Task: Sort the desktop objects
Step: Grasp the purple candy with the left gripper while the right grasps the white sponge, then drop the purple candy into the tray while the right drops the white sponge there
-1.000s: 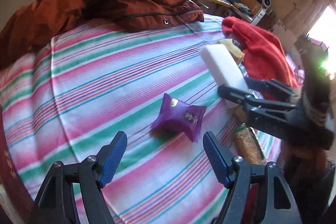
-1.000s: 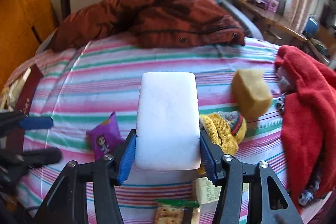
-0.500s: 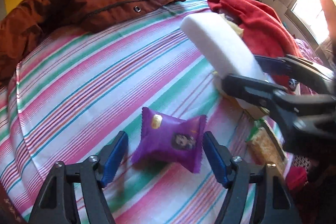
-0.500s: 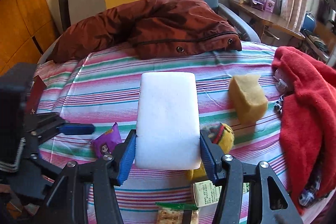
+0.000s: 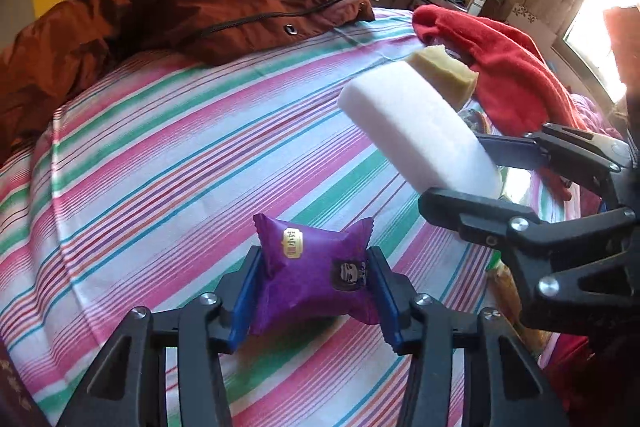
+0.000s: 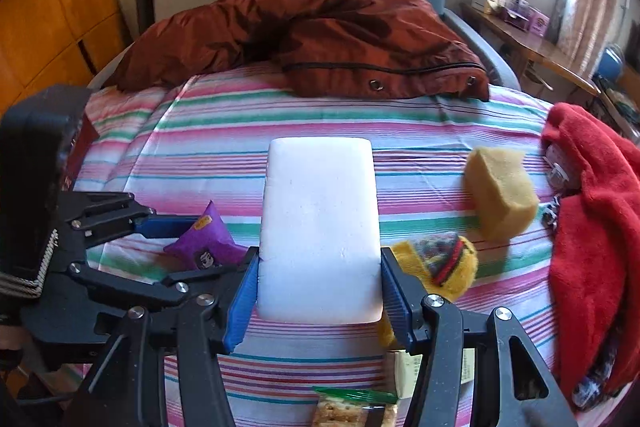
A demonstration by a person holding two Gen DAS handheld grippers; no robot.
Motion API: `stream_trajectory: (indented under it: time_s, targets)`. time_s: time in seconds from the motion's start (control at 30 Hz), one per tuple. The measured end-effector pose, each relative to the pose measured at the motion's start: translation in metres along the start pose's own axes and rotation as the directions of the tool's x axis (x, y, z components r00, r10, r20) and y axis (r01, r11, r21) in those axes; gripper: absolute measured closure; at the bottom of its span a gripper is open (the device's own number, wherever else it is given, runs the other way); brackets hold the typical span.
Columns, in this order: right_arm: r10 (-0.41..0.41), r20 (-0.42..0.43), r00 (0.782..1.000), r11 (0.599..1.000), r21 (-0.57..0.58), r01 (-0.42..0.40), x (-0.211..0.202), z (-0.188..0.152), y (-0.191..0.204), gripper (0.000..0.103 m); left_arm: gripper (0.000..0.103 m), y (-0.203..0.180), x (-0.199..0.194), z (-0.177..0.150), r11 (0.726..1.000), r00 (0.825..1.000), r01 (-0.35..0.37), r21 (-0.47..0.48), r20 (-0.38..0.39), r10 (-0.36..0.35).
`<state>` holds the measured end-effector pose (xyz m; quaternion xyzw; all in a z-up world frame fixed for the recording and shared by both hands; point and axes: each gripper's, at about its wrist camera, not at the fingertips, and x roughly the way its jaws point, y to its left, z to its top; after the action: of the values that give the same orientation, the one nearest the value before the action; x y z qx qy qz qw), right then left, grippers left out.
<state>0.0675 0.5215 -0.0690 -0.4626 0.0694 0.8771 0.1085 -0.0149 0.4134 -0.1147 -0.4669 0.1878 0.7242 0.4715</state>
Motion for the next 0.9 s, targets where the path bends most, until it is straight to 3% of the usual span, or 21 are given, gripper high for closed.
stream_trajectory:
  time_s: [0.17, 0.47, 0.9]
  targets:
    - [0.002, -0.019, 1.0, 1.0, -0.026, -0.002, 0.005, -0.002, 0.007, 0.046, 0.053, 0.014, -0.014, -0.019, 0.996, 1.0, 0.011, -0.084, 0.026, -0.009]
    - [0.01, -0.022, 1.0, 0.997, -0.07, -0.011, 0.007, -0.005, 0.017, 0.046, 0.053, 0.025, -0.051, -0.043, 0.989, 0.996, 0.015, -0.144, 0.088, -0.003]
    - [0.125, -0.006, 0.992, 0.988, -0.096, -0.125, -0.003, -0.003, 0.051, 0.046, 0.053, 0.053, -0.128, -0.074, 0.973, 0.977, -0.04, -0.226, 0.197, 0.085]
